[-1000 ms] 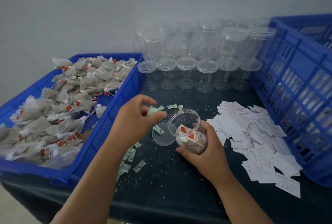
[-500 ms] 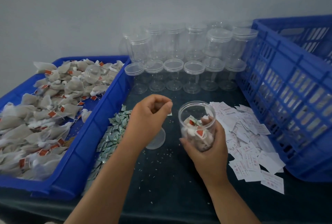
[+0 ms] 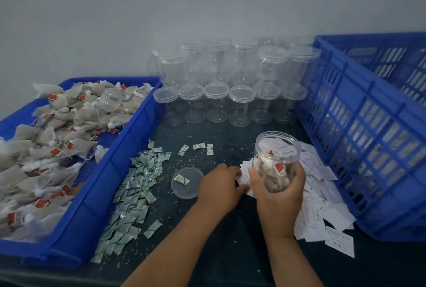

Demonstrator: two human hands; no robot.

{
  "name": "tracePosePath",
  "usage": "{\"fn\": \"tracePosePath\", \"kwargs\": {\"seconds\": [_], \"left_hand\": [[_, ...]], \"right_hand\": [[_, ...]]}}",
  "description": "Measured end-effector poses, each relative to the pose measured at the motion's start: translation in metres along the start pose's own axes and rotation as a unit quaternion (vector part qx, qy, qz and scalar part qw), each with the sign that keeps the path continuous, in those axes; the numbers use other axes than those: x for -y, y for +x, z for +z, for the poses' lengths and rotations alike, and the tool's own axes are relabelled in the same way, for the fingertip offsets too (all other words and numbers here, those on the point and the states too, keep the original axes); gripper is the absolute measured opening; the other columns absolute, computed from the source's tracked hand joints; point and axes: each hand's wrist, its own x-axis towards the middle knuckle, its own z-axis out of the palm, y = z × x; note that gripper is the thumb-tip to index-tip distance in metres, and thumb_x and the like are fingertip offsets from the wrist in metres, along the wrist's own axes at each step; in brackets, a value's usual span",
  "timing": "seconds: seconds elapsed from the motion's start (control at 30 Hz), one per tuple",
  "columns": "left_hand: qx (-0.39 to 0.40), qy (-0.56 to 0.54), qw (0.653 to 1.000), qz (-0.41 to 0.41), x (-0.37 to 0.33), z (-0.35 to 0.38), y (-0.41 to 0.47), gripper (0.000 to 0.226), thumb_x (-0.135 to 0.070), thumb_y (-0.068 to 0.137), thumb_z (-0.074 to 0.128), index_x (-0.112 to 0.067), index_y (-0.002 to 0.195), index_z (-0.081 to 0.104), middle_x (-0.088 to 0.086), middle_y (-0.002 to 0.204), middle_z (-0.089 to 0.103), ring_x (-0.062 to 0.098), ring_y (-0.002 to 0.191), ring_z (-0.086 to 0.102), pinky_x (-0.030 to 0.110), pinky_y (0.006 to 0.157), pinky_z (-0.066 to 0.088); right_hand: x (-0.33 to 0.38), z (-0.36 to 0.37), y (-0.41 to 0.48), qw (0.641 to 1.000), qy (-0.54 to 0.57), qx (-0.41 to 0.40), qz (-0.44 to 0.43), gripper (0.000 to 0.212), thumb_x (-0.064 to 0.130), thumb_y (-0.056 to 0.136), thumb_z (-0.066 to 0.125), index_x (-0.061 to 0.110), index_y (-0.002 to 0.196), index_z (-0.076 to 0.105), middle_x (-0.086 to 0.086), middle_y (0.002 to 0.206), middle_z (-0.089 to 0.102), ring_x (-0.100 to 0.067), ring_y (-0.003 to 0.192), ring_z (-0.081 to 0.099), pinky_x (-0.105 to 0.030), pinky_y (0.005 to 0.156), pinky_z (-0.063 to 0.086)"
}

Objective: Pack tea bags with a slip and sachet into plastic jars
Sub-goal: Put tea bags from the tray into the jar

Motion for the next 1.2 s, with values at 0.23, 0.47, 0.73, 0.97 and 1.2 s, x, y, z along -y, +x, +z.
{"fn": "tracePosePath", "kwargs": {"seconds": [0.23, 0.47, 0.73, 0.97, 1.2], "left_hand": [[-0.028, -0.134, 0.99, -0.042, -0.002, -0.005, 0.001, 0.02, -0.034, 0.088, 0.069, -0.035, 0.106, 0.061, -0.012, 0.092, 0.07, 0.009, 0.086, 0.066, 0.032, 0.071, 0.053], [-0.18, -0.299, 0.932, -0.1, 0.006, -0.07, -0.02, 0.012, -0.044, 0.095, 0.071, -0.035, 0.088, 0.073, -0.017, 0.076, 0.074, 0.0, 0.068, 0.068, 0.028, 0.066, 0.053], [-0.061, -0.297, 0.952, 0.027, -0.005, -0.126, -0.039, 0.012, -0.038, 0.085, 0.084, -0.041, 0.074, 0.079, -0.024, 0.103, 0.066, -0.002, 0.1, 0.063, 0.007, 0.078, 0.043], [-0.101, -0.117, 0.988, -0.02, -0.006, -0.113, -0.035, 0.048, -0.052, 0.068, 0.088, -0.045, 0.099, 0.052, -0.026, 0.112, 0.037, 0.005, 0.112, 0.04, 0.024, 0.089, 0.033], [-0.087, -0.207, 0.971, -0.079, 0.014, -0.106, -0.027, 0.047, -0.047, 0.078, 0.087, -0.045, 0.111, 0.053, -0.018, 0.112, 0.057, 0.0, 0.095, 0.057, 0.026, 0.079, 0.048]], "right_hand": [[0.002, 0.002, -0.002, 0.999, -0.011, 0.046, -0.001, 0.094, 0.066, 0.059, 0.089, 0.032, 0.14, 0.055, 0.015, 0.132, 0.067, -0.01, 0.12, 0.068, -0.047, 0.099, 0.061], [0.01, 0.002, -0.006, 0.986, 0.03, 0.162, -0.002, 0.077, 0.049, 0.063, 0.096, 0.049, 0.13, 0.057, 0.023, 0.125, 0.07, 0.001, 0.115, 0.069, -0.013, 0.089, 0.056], [0.016, 0.004, -0.016, 0.958, 0.012, 0.283, -0.047, 0.084, 0.048, 0.069, 0.097, 0.031, 0.14, 0.055, 0.012, 0.132, 0.07, -0.016, 0.121, 0.071, -0.027, 0.092, 0.061], [0.015, 0.004, -0.017, 0.957, 0.002, 0.285, -0.056, 0.087, 0.047, 0.067, 0.098, 0.031, 0.141, 0.056, 0.015, 0.134, 0.069, -0.014, 0.123, 0.07, -0.029, 0.094, 0.062], [0.013, 0.005, -0.016, 0.956, 0.011, 0.287, -0.064, 0.086, 0.048, 0.067, 0.098, 0.035, 0.141, 0.055, 0.015, 0.139, 0.066, -0.013, 0.125, 0.07, -0.023, 0.094, 0.06]]}}
